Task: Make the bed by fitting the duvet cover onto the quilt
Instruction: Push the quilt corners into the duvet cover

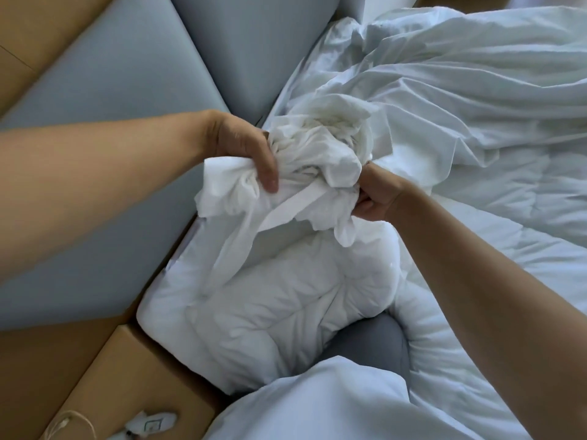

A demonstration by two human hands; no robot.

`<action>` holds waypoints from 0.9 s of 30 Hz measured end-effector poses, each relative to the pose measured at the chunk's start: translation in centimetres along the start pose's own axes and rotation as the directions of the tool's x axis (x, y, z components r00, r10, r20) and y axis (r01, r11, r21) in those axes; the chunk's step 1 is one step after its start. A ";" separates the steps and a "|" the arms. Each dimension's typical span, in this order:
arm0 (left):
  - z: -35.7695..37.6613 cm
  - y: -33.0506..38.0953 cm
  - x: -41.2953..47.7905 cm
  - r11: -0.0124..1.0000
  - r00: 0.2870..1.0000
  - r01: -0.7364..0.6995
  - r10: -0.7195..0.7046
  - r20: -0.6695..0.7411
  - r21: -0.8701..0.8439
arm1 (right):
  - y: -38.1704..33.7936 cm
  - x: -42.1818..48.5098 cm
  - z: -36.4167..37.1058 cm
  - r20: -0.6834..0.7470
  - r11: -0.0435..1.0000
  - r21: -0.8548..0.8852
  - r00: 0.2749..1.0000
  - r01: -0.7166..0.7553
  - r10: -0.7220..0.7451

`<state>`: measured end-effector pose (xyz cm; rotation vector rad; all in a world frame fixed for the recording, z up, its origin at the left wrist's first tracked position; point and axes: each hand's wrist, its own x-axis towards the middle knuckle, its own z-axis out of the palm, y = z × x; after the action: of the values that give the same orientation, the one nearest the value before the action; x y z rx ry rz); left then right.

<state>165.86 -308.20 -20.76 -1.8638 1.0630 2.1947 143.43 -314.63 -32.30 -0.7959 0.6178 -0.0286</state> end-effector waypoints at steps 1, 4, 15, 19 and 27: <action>0.1 0.2 0.2 0.999 0.998 -0.039 0.038 -0.052 -0.037 | 0.1 -0.3 0.1 0.036 0.998 -0.041 0.998 -0.056 0.058; 1.0 0.8 1.3 0.985 0.976 -0.151 0.136 -0.168 -0.079 | 0.6 -0.9 1.3 0.188 0.990 -0.124 0.978 -0.066 0.088; 2.5 1.0 2.5 0.942 0.893 -0.294 0.210 -0.398 -0.162 | 0.5 -1.7 0.9 0.113 0.996 0.066 0.991 0.061 -0.068; 2.3 0.6 3.5 0.927 0.894 -0.314 0.216 -0.393 -0.205 | 1.0 -1.3 1.9 0.143 0.998 0.039 0.989 -0.043 0.038; 1.7 -2.1 2.9 0.986 0.992 -0.080 0.064 -0.110 -0.147 | 0.5 -1.3 1.1 -0.085 0.977 0.182 0.991 0.114 -0.100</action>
<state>164.67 -306.76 -24.23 -2.0554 1.0225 2.3006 142.87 -313.22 -31.37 -0.6474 0.6331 -0.2134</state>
